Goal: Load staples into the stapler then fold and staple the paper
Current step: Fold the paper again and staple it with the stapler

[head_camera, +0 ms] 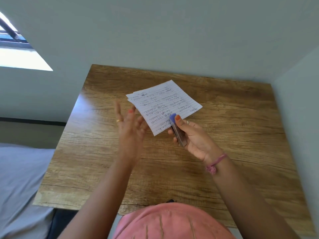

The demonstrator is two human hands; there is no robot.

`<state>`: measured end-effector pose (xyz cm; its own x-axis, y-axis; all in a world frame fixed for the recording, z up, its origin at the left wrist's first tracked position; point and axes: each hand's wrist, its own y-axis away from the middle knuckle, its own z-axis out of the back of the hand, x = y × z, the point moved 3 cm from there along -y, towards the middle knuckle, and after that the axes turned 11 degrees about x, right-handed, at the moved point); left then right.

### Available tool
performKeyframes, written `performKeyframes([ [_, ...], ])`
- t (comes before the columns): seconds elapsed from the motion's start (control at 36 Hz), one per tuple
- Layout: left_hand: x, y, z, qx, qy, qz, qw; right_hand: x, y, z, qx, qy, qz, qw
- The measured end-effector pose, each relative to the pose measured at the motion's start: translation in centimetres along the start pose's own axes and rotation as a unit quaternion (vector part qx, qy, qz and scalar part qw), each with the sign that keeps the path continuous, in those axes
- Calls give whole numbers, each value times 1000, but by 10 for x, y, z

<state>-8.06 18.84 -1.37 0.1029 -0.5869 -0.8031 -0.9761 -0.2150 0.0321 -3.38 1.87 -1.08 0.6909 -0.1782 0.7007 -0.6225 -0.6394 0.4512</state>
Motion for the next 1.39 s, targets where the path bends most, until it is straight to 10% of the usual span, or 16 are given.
performKeyframes([
  [0.92,47,11,-43,-48,-17,81,995,-21,-11,-20,-98,1,72,993],
  [1.39,26,-11,-23,-32,90,63,993,-18,-10,1,-12,146,98,984],
])
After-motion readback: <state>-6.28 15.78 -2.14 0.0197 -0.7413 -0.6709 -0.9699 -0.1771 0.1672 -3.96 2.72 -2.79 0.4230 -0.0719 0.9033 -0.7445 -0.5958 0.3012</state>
